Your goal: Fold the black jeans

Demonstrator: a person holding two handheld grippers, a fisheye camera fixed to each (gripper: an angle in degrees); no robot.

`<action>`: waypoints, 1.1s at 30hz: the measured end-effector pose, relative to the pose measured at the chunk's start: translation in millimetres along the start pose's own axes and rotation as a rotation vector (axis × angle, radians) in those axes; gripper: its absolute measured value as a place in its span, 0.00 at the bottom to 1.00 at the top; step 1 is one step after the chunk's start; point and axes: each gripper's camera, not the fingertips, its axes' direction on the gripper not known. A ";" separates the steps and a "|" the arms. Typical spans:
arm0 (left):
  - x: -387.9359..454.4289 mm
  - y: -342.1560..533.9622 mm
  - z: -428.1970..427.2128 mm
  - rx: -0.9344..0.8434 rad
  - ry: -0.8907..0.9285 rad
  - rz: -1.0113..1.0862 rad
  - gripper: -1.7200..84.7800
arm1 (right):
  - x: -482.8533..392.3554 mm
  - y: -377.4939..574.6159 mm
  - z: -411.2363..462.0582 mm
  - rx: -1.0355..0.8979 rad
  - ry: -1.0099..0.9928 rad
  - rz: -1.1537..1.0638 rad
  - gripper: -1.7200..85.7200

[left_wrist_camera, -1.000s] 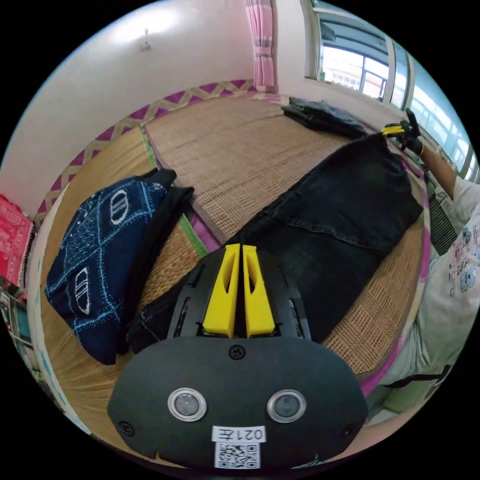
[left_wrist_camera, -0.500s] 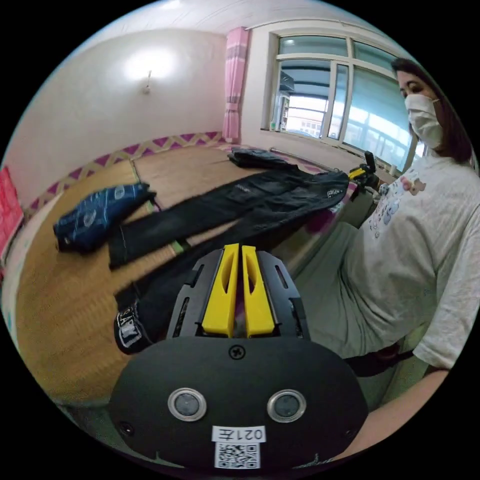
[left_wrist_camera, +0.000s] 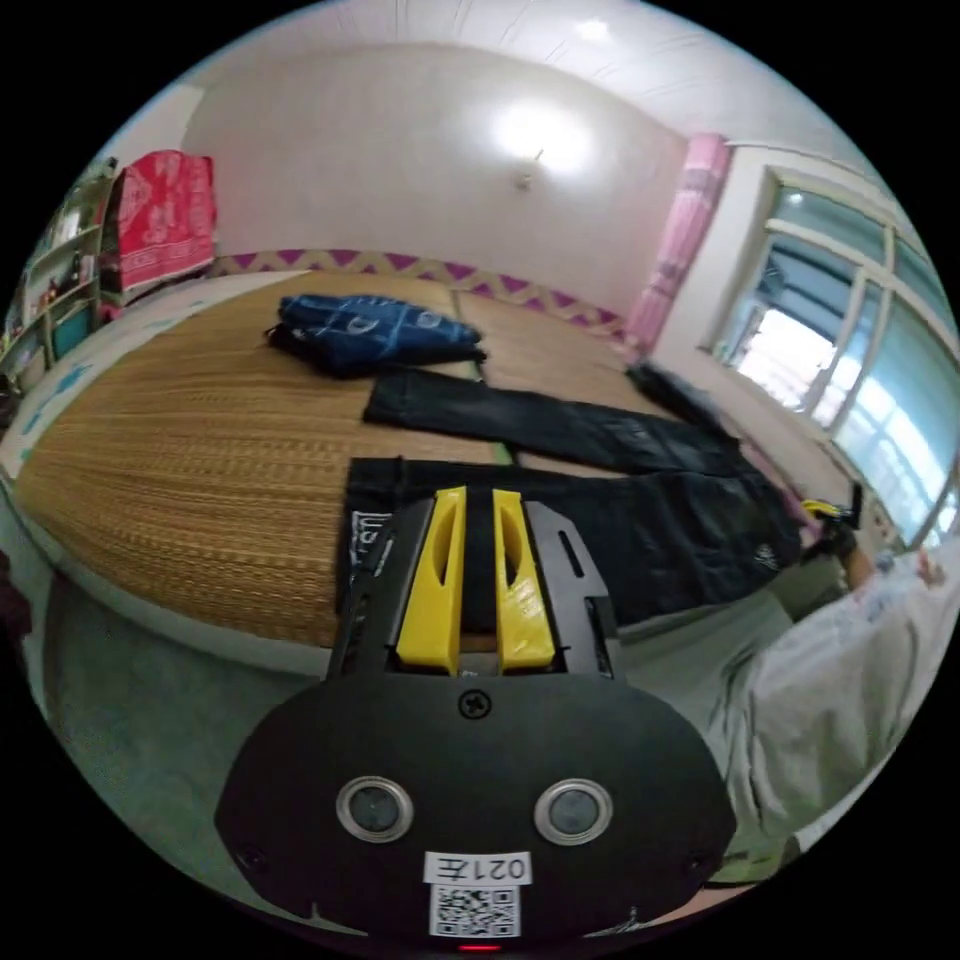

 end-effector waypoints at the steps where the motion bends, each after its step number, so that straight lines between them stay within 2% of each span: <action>1: -4.5 -5.4 13.5 -0.067 -0.052 -0.015 0.04 | 10.0 -2.9 16.2 -0.047 0.055 0.040 0.07; 2: -6.1 -6.4 10.0 -0.016 -0.040 -0.017 0.04 | 19.3 -0.8 33.8 -0.131 0.093 0.075 0.04; 3: -13.3 -11.5 10.7 -0.044 -0.063 -0.060 0.02 | 22.2 2.3 41.0 -0.167 0.108 0.077 0.03; 6: -26.4 -24.8 7.1 -0.068 -0.042 -0.101 0.01 | 22.1 19.2 35.5 -0.082 0.119 0.077 0.02; 10: -31.2 -47.6 9.6 -0.102 -0.065 -0.039 0.01 | 13.1 13.9 32.6 -0.148 0.194 0.070 0.01; 13: -39.1 -57.1 6.8 -0.118 -0.049 -0.055 0.01 | 23.0 -3.1 22.3 -0.242 0.141 0.152 0.02; 17: -50.2 -50.9 -10.6 -0.088 0.009 -0.096 0.01 | 40.7 -20.2 -11.4 -0.004 0.120 0.269 0.03; 18: -52.4 -45.2 -22.6 -0.033 0.043 -0.106 0.01 | 45.4 -23.1 -10.0 0.004 0.123 0.291 0.04; 22: -54.1 -25.2 -67.1 0.162 0.109 -0.158 0.01 | 92.0 -41.1 24.2 -0.082 0.124 0.458 0.09; 24: -51.4 -22.3 -75.8 0.162 0.093 -0.143 0.01 | 110.7 -48.0 38.3 -0.149 0.110 0.510 0.06; 26: -50.6 -22.9 -73.9 0.083 0.047 -0.118 0.01 | 123.0 -54.5 54.4 -0.272 0.174 0.480 0.02; 28: -54.6 -21.1 -67.7 -0.034 -0.033 -0.120 0.01 | 133.8 -53.0 49.8 -0.269 0.151 0.523 0.02; 29: -55.3 -19.7 -69.6 -0.033 -0.040 -0.121 0.01 | 136.9 -51.0 45.4 -0.261 0.153 0.539 0.02; 33: -52.7 -6.0 -102.1 0.089 -0.007 -0.146 0.01 | 125.3 -39.3 17.0 -0.178 0.239 0.543 0.01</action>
